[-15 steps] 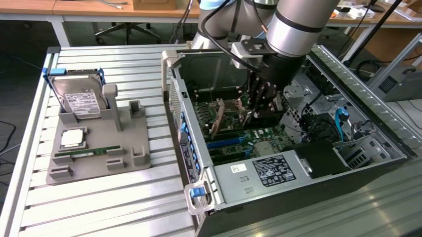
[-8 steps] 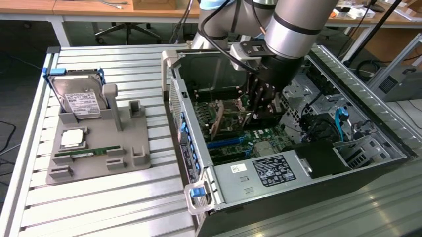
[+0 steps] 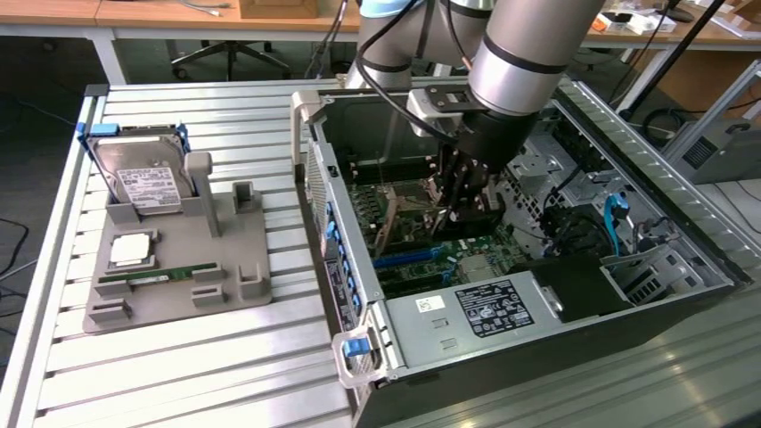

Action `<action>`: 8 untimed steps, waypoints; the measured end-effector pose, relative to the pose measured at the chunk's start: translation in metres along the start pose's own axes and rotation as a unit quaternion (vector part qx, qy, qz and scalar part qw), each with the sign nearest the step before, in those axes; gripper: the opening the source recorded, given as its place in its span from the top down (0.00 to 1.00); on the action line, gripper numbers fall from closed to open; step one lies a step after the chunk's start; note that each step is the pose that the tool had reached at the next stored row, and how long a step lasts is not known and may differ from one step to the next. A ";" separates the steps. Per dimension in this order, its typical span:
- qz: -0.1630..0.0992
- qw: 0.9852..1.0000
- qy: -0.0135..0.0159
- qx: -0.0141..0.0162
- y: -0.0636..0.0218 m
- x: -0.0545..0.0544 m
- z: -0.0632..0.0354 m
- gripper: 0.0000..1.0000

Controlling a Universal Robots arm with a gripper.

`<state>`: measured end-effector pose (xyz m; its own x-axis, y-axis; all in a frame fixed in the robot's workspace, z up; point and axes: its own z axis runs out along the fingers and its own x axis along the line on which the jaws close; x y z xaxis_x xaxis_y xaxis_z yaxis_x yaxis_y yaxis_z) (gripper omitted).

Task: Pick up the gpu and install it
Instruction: 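Insert the gpu into the slot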

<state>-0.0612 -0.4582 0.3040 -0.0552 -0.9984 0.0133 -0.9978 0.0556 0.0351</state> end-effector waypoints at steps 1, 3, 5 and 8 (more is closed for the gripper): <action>0.000 1.000 0.000 0.000 0.0004 0.000 0.0009 0.73; 0.000 1.000 0.000 0.000 0.0006 0.000 0.0021 0.73; 0.000 1.000 0.001 0.000 0.0015 0.000 0.0034 0.73; 0.000 1.000 0.001 0.000 0.0056 0.000 0.0064 0.73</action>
<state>-0.0670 -0.4579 0.2978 -0.0551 -0.9984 0.0149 -0.9978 0.0556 0.0349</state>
